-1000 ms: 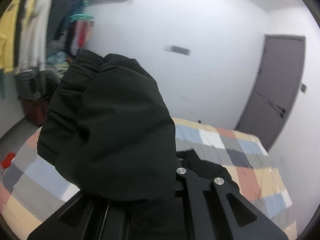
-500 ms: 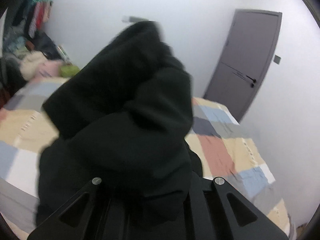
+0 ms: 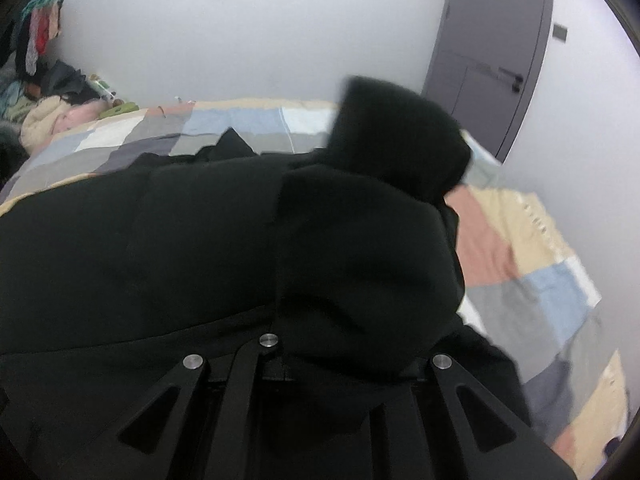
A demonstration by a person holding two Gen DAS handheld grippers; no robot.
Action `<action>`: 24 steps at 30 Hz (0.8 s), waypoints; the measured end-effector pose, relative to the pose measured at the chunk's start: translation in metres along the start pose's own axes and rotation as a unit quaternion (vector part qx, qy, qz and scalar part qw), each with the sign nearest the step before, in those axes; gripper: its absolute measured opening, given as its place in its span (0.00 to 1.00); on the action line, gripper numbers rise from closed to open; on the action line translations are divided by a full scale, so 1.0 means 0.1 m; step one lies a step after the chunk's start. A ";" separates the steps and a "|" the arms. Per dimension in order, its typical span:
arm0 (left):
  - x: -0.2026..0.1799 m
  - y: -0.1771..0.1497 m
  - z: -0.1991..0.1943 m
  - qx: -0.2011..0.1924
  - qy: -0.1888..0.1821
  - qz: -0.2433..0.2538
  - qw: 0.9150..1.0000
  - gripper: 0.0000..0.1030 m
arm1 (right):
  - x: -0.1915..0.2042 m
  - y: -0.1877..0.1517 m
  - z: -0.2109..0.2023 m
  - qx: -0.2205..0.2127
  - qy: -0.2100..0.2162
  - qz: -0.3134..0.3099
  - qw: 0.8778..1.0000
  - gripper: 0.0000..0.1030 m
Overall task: Fold large clothes
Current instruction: 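Lift the sleeve with the left gripper, fold it across the body, release, then grasp the jacket's hem edge with the right gripper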
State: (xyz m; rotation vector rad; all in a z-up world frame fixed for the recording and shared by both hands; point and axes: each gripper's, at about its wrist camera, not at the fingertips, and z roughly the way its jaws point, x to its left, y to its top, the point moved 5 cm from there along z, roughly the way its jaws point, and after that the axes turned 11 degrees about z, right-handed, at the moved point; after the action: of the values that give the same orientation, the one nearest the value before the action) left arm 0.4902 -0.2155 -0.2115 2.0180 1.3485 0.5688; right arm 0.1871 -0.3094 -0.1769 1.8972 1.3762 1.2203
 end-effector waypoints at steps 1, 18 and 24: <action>0.05 -0.04 0.03 0.004 -0.001 0.003 1.000 0.10 | -0.04 0.00 0.03 0.003 0.000 0.004 1.000 1.00; -0.05 -0.11 -0.63 -0.016 0.000 0.065 0.998 0.70 | -0.09 -0.07 0.17 0.008 0.014 0.001 1.000 1.00; 0.05 -0.18 -1.30 -0.054 -0.010 0.059 0.997 0.88 | -0.03 -0.01 0.08 -0.005 0.023 0.004 1.000 1.00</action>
State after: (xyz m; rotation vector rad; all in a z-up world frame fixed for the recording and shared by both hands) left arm 0.3951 -0.1714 -0.1329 2.0193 1.1674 0.6579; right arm 0.1931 -0.3112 -0.1828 1.8806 1.3858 1.2782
